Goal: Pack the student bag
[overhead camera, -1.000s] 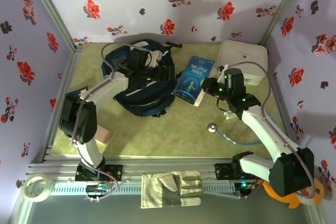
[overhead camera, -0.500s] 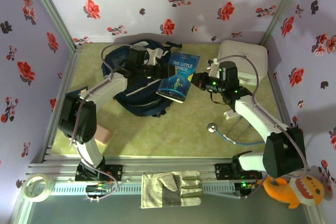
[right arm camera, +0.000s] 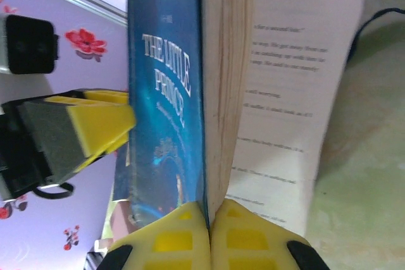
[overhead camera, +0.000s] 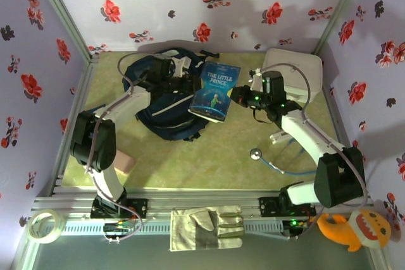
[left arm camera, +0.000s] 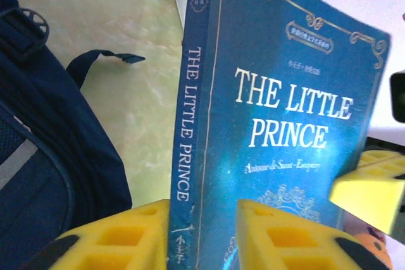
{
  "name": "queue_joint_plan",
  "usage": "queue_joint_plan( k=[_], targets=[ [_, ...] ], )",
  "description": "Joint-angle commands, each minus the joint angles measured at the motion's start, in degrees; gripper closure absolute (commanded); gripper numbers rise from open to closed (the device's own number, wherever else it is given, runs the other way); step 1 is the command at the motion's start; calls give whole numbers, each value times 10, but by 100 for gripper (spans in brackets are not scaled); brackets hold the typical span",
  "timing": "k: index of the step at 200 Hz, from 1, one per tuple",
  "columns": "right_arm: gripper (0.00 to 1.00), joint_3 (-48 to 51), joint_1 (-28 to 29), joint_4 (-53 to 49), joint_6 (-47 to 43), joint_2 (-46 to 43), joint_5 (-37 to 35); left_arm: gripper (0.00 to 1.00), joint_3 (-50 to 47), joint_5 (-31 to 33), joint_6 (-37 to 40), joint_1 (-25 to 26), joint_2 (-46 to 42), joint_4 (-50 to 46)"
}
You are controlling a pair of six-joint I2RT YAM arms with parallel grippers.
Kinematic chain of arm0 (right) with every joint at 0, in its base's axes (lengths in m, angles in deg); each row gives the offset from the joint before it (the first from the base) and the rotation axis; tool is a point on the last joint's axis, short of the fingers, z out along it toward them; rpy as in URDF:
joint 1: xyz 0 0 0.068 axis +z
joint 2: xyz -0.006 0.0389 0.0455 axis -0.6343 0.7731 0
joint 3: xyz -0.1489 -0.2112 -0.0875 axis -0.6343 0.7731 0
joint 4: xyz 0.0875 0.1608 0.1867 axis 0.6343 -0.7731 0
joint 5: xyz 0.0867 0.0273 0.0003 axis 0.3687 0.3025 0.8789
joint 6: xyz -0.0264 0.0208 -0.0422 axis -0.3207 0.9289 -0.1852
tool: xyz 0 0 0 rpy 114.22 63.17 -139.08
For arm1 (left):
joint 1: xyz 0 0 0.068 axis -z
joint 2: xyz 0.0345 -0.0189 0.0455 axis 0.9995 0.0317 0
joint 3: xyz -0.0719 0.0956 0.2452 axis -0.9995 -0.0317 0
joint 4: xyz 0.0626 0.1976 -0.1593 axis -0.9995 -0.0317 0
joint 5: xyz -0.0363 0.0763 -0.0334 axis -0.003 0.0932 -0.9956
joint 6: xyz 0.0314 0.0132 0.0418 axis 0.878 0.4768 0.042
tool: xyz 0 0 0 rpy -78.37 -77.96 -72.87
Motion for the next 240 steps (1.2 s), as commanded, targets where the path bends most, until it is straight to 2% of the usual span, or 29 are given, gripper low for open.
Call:
queue_joint_plan(
  k=[1, 32, 64, 96, 134, 161, 188, 222, 229, 240],
  targets=[
    [100, -17, 6, 20, -11, 10, -1, 76, 10, -43, 11, 12, -13, 14],
    [100, -12, 6, 37, -3, 14, -2, 86, 2, -43, 16, 12, -22, 17],
    [100, -10, 6, 50, 3, 19, 6, 89, 4, -43, 21, 13, -21, 12],
    [100, -10, 6, 68, 2, 21, 35, 73, 11, -45, 30, 12, -13, -8],
    [100, -10, 9, 91, 4, 21, 66, 69, 20, -65, 29, 14, -3, -13],
    [100, -16, 10, 78, -5, 25, 56, 76, 21, -64, 29, 13, -6, -8],
    [100, -26, 9, 29, -22, 26, 4, 85, 17, -58, 22, 9, -15, 4],
    [54, -20, 7, 8, -7, 25, -62, 100, -2, -18, 6, -7, -37, 17],
    [45, -14, 7, 18, 5, 24, -64, 100, -9, -13, -3, -11, -43, 26],
    [39, -4, 8, 46, 25, 25, -39, 100, -24, -5, -27, -21, -51, 47]
  ],
)
